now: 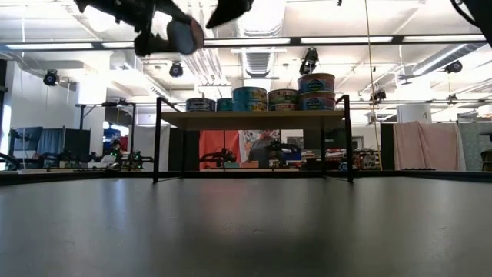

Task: Stack canned seafood by type on shelf
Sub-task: Put the top red tuna can on the shelf

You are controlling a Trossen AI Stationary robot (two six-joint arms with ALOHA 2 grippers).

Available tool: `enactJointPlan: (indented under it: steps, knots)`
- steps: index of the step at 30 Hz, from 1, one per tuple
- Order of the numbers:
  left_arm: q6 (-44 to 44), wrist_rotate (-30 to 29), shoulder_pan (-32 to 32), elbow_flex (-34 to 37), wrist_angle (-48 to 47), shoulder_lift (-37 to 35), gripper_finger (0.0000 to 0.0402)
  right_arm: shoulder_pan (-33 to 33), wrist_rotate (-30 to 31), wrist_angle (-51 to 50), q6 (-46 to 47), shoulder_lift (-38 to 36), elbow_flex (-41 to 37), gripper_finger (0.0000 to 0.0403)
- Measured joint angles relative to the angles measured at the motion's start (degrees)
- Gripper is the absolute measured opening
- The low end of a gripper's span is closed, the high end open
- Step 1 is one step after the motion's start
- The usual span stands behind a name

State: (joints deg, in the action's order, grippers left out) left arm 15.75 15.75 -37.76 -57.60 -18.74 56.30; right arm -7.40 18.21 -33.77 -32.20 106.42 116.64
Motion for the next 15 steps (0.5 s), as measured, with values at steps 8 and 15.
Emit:
enactJointPlan:
  steps: [8,15]
  knots:
    - [7.6,-0.1,2.3,0.0,8.8,-1.8,0.0400,3.9,14.3,15.5,-5.7,0.6,-0.2,0.0297]
    - [9.3,-1.2,6.5,0.0,9.5,-3.4,0.0400,6.2,18.0,24.5,-12.8,1.7,-0.8,0.0304]
